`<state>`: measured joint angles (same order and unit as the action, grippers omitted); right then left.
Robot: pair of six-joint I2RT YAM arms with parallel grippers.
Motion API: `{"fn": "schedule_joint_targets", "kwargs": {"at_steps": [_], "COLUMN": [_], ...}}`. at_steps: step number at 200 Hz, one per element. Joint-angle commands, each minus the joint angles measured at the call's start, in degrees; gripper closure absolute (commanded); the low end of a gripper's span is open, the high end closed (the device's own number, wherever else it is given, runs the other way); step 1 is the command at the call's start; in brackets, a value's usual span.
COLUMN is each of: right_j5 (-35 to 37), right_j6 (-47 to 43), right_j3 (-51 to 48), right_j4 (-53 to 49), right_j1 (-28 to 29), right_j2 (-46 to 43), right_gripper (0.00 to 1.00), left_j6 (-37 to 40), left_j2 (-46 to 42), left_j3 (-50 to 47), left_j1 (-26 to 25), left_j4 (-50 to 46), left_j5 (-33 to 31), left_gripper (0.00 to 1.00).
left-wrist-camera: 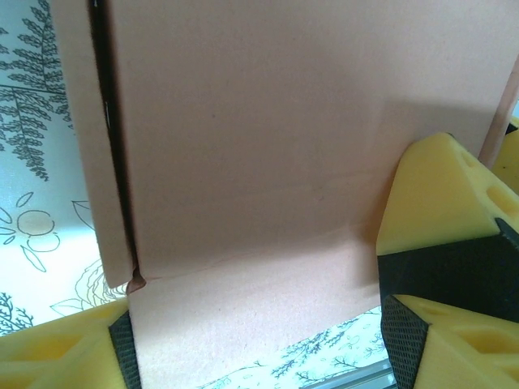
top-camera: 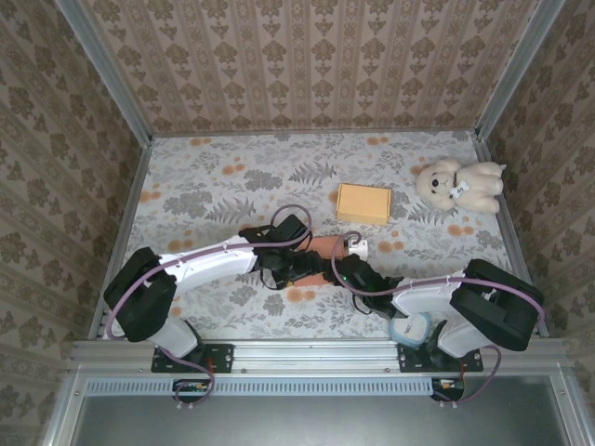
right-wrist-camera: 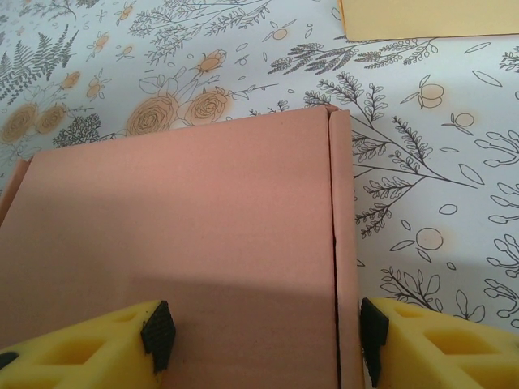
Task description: Fold the paper box
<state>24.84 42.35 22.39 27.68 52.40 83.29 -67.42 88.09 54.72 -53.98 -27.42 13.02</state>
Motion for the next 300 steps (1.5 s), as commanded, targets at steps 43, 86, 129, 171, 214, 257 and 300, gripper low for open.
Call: {"fn": "schedule_joint_targets", "kwargs": {"at_steps": [43,86,129,171,214,257,300], "right_j5": [-4.0,-3.6,-3.6,-3.4,-3.8,-3.9,-3.6], "right_j6": [-2.3,-2.8,-3.0,-3.2,-2.8,-2.8,-2.9], "right_j3": [-0.1,0.5,1.1,1.3,1.4,1.1,1.0], "right_j4": [-5.2,-6.4,-6.9,-7.0,-6.5,-6.1,-6.6], "right_j1": [1.1,1.1,1.1,1.0,1.1,1.1,1.1], "right_j2": [-1.9,-2.0,-1.3,-1.0,-0.2,-0.1,-0.9], "right_gripper": [0.34,0.34,0.34,0.34,0.34,0.34,0.34], "left_j6": [7.1,10.5,12.3,9.2,6.0,6.2,5.7], "left_j2": [2.2,2.6,2.3,2.0,1.4,2.4,2.5], "left_j3": [-0.7,0.0,0.1,-2.5,-1.9,-1.8,-2.8], "left_j1": [0.4,0.4,0.3,0.2,-1.7,-2.0,-1.9], "left_j4": [-1.9,-5.2,-6.1,-0.2,2.4,1.6,1.6], "left_j5": [-4.0,-7.0,-9.0,-5.2,-4.8,-5.9,-5.7], "left_gripper": [0.24,0.23,0.23,0.25,0.25,0.25,0.24]}}
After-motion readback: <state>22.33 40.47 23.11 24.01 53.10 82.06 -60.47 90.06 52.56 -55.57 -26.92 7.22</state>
